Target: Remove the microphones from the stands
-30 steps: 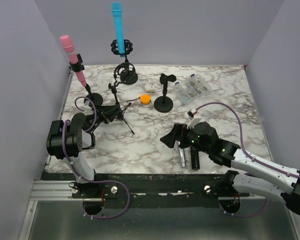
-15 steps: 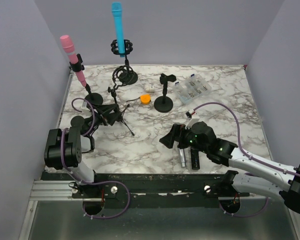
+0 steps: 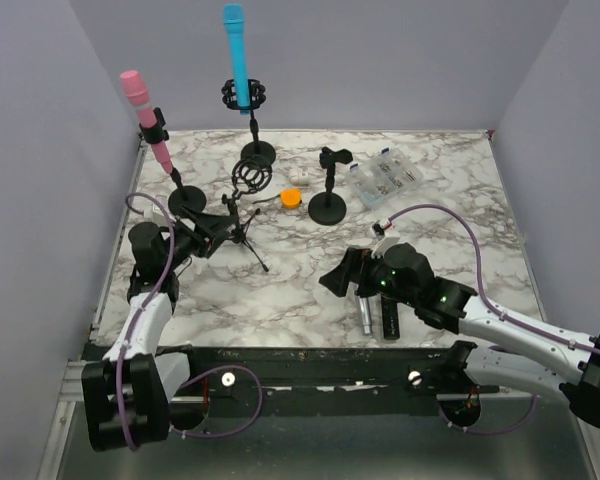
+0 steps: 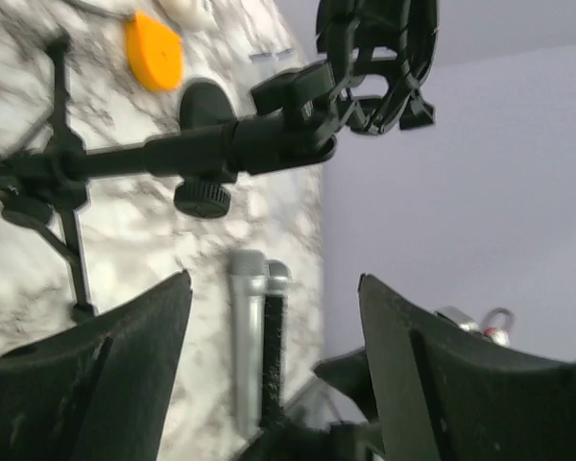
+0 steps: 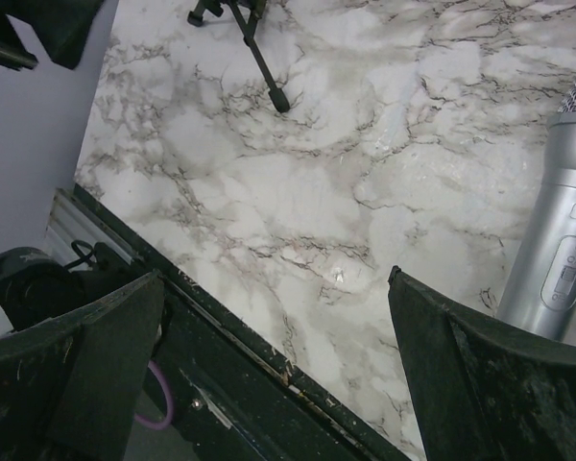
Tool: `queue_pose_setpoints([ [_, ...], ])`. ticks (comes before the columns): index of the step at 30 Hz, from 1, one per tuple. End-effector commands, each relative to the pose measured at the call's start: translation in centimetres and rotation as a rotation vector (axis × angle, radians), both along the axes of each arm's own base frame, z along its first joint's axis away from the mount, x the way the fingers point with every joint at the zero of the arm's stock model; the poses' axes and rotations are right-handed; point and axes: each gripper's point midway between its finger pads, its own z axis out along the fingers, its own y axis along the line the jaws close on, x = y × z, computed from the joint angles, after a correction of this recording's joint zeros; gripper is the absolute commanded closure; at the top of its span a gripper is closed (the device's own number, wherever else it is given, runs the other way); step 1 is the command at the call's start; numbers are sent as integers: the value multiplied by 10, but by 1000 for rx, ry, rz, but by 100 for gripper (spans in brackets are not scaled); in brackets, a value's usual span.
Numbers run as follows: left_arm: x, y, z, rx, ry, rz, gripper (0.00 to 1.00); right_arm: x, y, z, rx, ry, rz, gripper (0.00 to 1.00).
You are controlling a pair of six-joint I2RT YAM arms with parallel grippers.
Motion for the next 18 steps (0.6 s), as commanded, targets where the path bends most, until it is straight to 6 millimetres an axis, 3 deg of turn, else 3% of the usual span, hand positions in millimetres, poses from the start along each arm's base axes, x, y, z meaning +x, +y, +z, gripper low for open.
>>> queue_pose_setpoints([
  [1, -12, 30, -10, 500, -7, 68, 35, -1, 0, 0, 6, -16, 3, 0],
  [3, -16, 33, 0, 688, -59, 50, 39, -1, 2, -1, 9, -15, 11, 0],
  [6, -16, 25, 14, 886, -111, 21, 35, -1, 6, -4, 9, -6, 22, 0],
  [9, -7, 17, 25, 939, -169, 18, 29, -1, 7, -4, 10, -4, 26, 0],
  [13, 20, 23, 40, 1044, -200, 32, 30, -2, 3, 0, 14, -7, 19, 0],
  [18, 39, 16, 43, 1108, -188, -72, 42, -3, -10, 7, 8, -29, -19, 0],
])
